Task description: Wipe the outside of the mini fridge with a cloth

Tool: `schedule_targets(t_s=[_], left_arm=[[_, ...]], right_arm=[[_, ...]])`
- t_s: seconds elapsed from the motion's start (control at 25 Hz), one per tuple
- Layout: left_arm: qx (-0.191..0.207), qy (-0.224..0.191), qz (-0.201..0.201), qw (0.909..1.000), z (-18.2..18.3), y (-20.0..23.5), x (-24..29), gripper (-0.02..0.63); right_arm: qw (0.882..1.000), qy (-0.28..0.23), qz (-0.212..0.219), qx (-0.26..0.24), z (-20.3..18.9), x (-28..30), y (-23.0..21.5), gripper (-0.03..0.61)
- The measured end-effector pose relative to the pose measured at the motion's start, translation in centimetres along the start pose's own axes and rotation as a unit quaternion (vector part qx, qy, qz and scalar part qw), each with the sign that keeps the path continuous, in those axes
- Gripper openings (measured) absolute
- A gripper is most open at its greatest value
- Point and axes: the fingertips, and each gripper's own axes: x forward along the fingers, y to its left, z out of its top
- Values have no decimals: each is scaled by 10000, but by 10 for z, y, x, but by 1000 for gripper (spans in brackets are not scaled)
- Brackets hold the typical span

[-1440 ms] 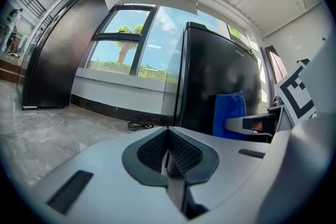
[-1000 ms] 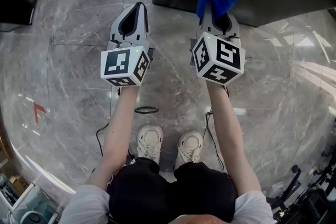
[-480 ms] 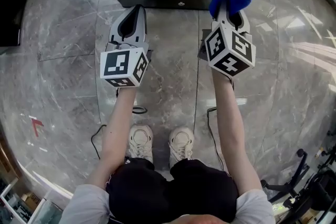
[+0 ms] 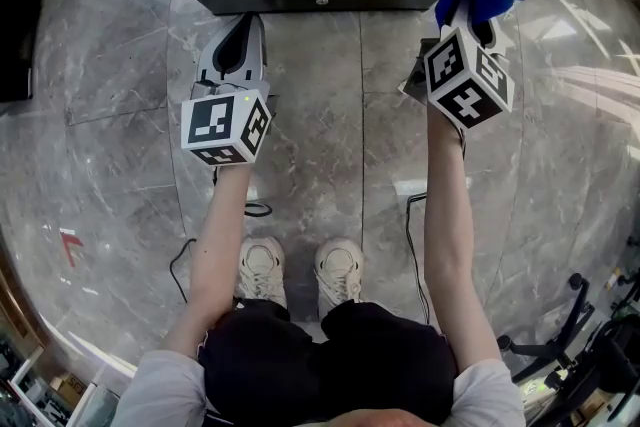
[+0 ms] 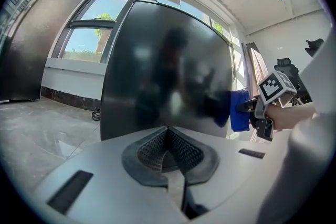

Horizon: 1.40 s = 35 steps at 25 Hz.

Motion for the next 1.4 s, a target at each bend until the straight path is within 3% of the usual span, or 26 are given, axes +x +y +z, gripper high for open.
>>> schedule_targets(t_s=[0.32, 0.56, 0.8, 1.16, 1.4], left_arm=[[5, -33, -10, 10000, 4, -4, -2, 5], [-16, -116, -13, 9999, 10, -1, -6, 5], [-66, -136, 94, 9998, 9, 12, -13, 5], [11, -182, 191, 9997, -12, 47, -29, 5], [-277, -640, 462, 9965, -9, 97, -54, 5]], right_arm=[[10000, 60, -63, -1, -5, 0, -6, 72], [9991, 218, 362, 97, -26, -27, 26, 72], [9923, 166, 1226, -82, -25, -48, 100, 72], [9644, 500, 2594, -141, -76, -79, 242, 72], [9504, 560, 3057, -146, -97, -80, 312, 72]])
